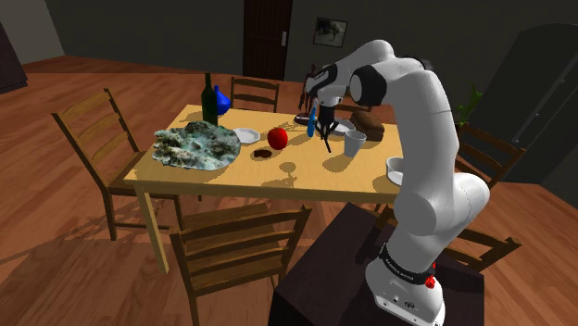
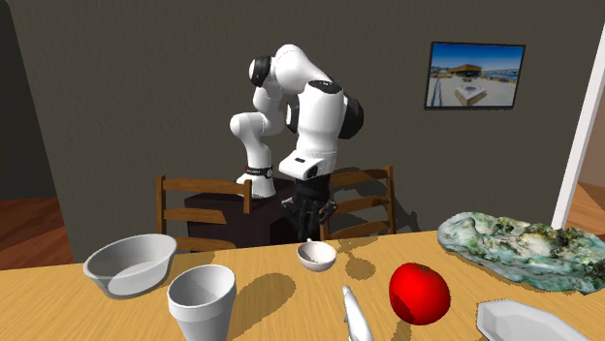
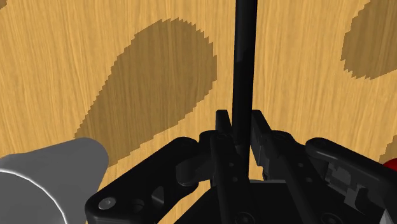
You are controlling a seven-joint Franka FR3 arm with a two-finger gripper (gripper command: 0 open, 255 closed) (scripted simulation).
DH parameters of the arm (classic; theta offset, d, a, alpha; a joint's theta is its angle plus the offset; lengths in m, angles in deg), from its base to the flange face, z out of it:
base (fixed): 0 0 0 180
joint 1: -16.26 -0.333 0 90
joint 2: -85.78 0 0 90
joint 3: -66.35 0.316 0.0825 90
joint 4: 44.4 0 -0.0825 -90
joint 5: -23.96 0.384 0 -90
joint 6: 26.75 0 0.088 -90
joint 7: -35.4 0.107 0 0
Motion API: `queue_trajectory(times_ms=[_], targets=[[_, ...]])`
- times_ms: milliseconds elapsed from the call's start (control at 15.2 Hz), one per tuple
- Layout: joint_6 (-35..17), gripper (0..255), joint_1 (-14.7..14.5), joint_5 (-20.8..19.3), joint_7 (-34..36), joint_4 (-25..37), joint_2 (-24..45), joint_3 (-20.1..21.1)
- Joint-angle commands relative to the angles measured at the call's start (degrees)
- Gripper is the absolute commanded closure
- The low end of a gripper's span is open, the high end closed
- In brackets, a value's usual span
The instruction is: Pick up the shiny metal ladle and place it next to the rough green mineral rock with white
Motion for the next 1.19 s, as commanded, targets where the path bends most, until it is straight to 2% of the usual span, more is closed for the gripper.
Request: queue_trajectory(times_ms=[0, 132, 594, 1122], targets=[[1.1, 255, 0.0, -0.2, -0.1, 0.5, -0.7, -0.2], [2.2, 255, 0.0, -0.4, 0.0, 1.0, -1.2, -0.3], [3.8, 255, -5.7, -0.3, 7.5, 3.6, 0.0, 1.5], [8.0, 255, -10.9, 0.3, 15.9, 12.6, 4.8, 3.7]])
